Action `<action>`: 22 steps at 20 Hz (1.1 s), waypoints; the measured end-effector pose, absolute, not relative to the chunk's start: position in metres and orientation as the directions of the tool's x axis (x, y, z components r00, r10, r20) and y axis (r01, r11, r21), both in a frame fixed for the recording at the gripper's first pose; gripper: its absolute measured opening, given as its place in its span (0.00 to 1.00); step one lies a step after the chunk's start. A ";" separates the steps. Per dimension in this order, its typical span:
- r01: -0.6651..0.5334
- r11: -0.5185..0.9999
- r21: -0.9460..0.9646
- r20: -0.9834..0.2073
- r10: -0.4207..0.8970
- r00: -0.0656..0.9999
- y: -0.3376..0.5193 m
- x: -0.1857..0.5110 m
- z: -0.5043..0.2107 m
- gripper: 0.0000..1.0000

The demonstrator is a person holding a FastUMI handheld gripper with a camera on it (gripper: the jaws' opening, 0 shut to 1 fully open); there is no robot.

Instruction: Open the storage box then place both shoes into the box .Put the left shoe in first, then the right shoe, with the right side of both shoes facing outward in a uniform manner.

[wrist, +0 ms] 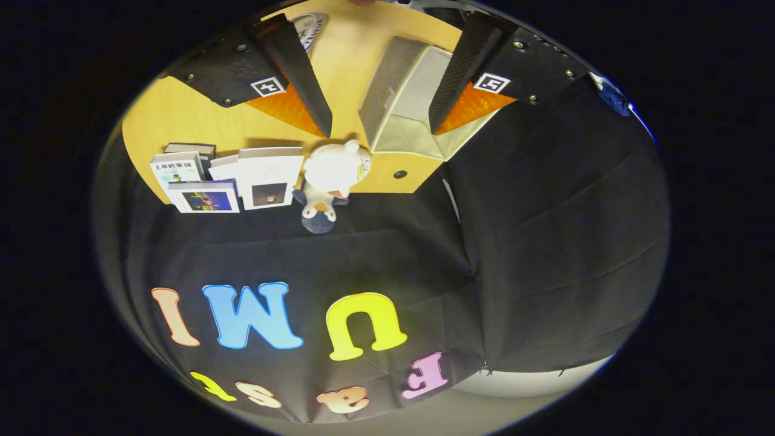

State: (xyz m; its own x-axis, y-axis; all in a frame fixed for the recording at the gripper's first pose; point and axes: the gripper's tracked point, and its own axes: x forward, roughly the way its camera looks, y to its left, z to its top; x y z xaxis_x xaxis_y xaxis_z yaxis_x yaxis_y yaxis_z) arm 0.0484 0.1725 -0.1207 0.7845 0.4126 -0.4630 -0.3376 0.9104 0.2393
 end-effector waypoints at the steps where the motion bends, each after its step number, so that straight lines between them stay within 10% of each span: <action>1: -0.326 0.916 0.234 -0.472 0.400 0.785 0.163 0.049 -0.127 0.98; 22: -0.131 0.974 0.184 -0.738 0.225 0.636 0.045 0.036 -0.304 0.98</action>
